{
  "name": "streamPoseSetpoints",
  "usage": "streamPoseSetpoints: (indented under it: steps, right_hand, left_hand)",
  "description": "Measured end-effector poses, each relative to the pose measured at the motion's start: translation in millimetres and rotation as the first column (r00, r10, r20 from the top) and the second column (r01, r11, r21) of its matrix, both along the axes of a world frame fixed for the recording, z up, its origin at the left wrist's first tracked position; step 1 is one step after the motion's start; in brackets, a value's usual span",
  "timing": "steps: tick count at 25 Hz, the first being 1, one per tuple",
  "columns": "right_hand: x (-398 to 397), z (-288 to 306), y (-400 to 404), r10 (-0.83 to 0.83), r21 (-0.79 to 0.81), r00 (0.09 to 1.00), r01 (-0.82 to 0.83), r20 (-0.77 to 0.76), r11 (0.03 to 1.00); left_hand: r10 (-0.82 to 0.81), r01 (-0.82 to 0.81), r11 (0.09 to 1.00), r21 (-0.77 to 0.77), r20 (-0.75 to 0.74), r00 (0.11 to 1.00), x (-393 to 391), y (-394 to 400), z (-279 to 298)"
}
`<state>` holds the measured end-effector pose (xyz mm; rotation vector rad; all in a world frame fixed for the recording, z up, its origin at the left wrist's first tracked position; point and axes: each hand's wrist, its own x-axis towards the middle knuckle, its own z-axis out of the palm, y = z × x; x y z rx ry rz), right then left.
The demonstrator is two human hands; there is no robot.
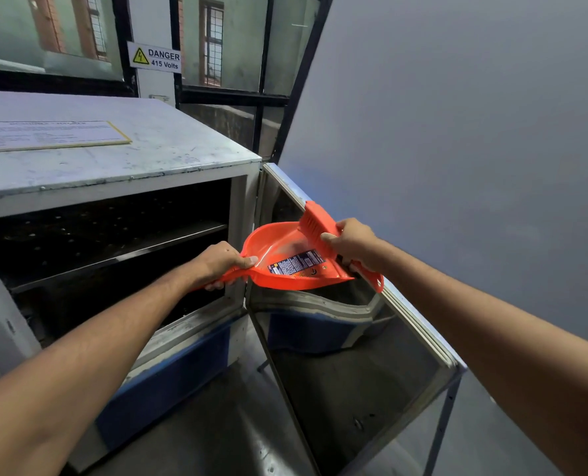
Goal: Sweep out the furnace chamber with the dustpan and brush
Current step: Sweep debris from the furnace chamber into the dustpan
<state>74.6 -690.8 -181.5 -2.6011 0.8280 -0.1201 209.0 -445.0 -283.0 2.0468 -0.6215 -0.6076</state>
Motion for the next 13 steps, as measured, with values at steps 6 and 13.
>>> streamPoseSetpoints:
  steps: [6,13]
  right_hand:
    - [-34,0,-11,-0.179,-0.179,0.984,0.18,0.021,0.967]
    - [-44,-1,25,0.01,0.186,1.0,-0.012,0.009,0.982]
  left_hand:
    - [-0.008,0.008,1.0,-0.01,-0.007,1.0,-22,3,-4]
    - [0.014,-0.014,1.0,-0.011,-0.008,1.0,-48,8,-12]
